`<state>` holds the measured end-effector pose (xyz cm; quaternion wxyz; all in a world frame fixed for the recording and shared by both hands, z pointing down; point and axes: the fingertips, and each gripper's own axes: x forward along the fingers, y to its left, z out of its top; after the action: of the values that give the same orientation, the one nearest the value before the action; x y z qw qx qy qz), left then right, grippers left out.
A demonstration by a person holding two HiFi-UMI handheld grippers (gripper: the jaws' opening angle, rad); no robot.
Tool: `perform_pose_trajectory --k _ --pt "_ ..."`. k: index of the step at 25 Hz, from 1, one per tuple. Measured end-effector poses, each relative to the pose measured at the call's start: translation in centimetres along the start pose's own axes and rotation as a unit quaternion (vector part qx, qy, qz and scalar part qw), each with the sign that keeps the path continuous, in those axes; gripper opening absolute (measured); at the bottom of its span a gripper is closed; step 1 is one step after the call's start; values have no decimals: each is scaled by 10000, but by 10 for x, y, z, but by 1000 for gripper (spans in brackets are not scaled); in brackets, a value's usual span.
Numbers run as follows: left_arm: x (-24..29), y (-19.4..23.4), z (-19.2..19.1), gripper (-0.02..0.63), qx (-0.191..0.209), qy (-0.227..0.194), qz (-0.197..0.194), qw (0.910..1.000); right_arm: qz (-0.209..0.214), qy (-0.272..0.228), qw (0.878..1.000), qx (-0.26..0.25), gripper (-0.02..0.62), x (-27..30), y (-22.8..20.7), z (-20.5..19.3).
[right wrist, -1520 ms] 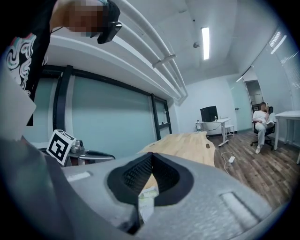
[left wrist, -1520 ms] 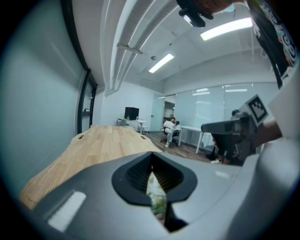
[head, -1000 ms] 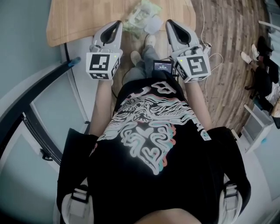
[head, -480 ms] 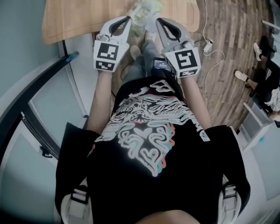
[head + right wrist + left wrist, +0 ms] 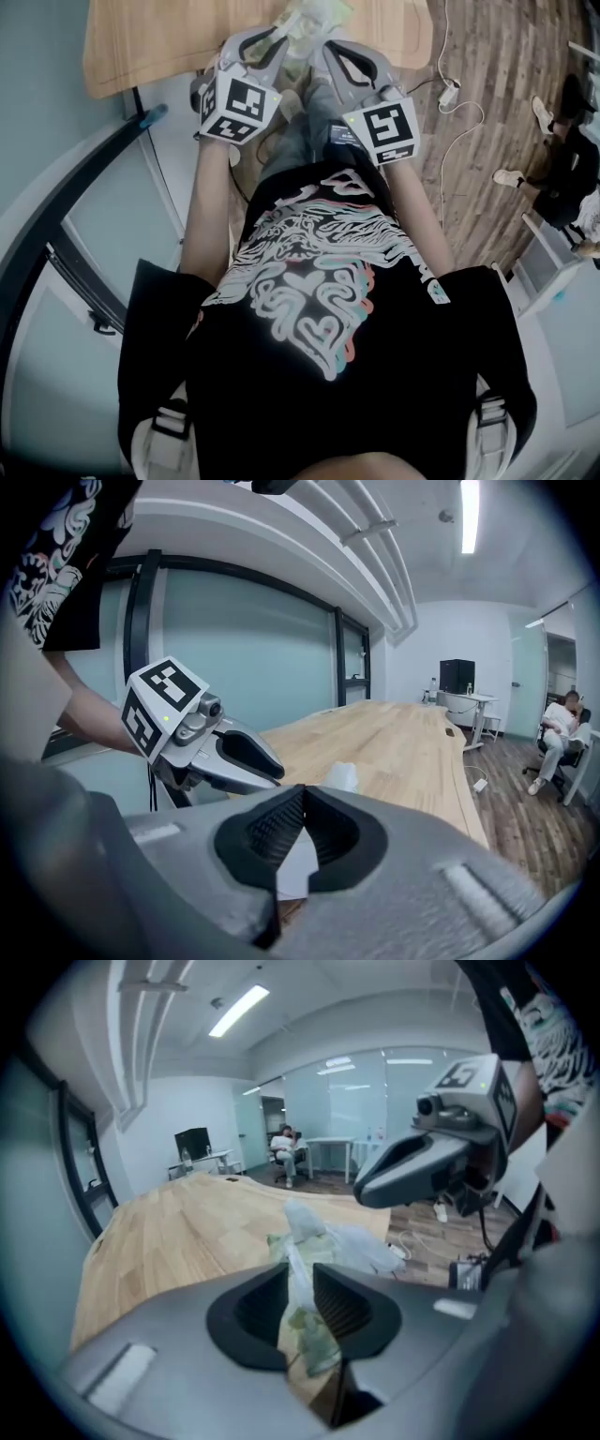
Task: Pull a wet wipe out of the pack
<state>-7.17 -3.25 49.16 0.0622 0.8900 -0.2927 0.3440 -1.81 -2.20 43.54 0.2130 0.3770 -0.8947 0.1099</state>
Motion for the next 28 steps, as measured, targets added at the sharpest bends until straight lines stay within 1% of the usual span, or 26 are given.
perform_pose_trajectory --k 3,5,7,11,13,17,21,25,28 --pt "6 -1 -1 64 524 263 -240 9980 41 30 10000 56 0 1 -2 -5" --pt "8 -3 1 66 878 418 -371 9946 64 28 9999 98 0 2 -4 -6" --pt "11 -6 2 64 1298 551 -486 9888 90 20 9999 143 0 2 -6 -6" --pt "15 -12 8 77 2048 816 -690 9730 193 -12 9996 215 0 4 -8 -6" --pt "18 -14 6 77 2408 956 -831 9623 235 -17 9995 219 0 5 -10 -7" --pt "21 -20 1 77 3021 1220 -1289 9366 305 -8 9991 282 0 5 -12 -9" --pt "18 -23 -2 77 3355 1557 -1835 9108 439 -32 9986 299 0 5 -9 -7" --pt "24 -19 -4 77 3725 1794 -1993 8884 576 -48 9977 357 0 7 -9 -10" --pt "25 -18 -8 77 3988 2071 -2142 8673 691 -69 9969 369 0 7 -12 -8"
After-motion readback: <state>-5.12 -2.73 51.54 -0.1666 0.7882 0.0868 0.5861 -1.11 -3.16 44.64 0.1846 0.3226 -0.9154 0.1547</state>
